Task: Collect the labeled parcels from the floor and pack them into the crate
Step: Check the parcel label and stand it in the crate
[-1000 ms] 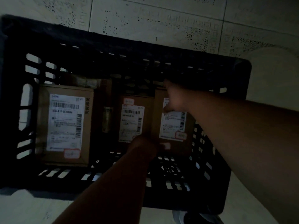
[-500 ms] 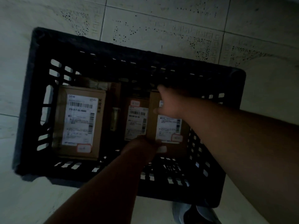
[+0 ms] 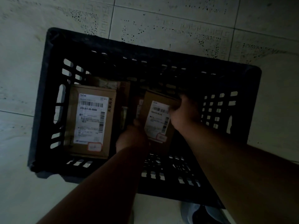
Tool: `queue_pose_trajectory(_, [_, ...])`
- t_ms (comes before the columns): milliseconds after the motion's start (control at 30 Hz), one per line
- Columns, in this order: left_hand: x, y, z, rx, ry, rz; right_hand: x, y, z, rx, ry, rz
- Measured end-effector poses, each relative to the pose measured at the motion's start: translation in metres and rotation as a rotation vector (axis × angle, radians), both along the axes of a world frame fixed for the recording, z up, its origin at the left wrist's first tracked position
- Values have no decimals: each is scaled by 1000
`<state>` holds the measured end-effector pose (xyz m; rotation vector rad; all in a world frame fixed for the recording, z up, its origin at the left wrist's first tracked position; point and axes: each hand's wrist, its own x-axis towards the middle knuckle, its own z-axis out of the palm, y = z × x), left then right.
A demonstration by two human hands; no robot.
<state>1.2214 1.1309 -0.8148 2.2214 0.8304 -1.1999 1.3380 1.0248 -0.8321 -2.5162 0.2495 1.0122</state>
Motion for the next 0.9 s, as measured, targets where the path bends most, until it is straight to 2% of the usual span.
queue_pose_trajectory(67, [4,0,12,136,-3,-242,-10,-1,2,78,34,-105])
queue_pose_trajectory(133, [2,1,9,105,-69,-444,-21,4,5,158,66,-108])
queue_pose_trajectory(200, [5,6,9,42,-93,-540,-29,11,5,208,98,-84])
queue_pose_trajectory(333, [2,13,2,-34,-69,-543,-31,18,5,143,81,23])
queue_pose_trajectory(467, [-9,9,0,-22,-90,-547,-18,20,5,65,-43,395])
queue_pose_trajectory(533, [-10,9,-2,-9,-58,-544,-12,23,5,63,-20,533])
queue_pose_trajectory(633, [8,13,9,-44,21,-514,-2,26,20,47,45,621])
queue_pose_trajectory(700, [25,19,32,-74,8,-483,4,23,46,23,33,659])
queue_pose_trajectory(800, [35,22,92,62,-199,-462,0,13,110,27,-80,634])
queue_pose_trajectory(900, [34,19,167,32,-336,-346,-11,1,189,95,-184,599])
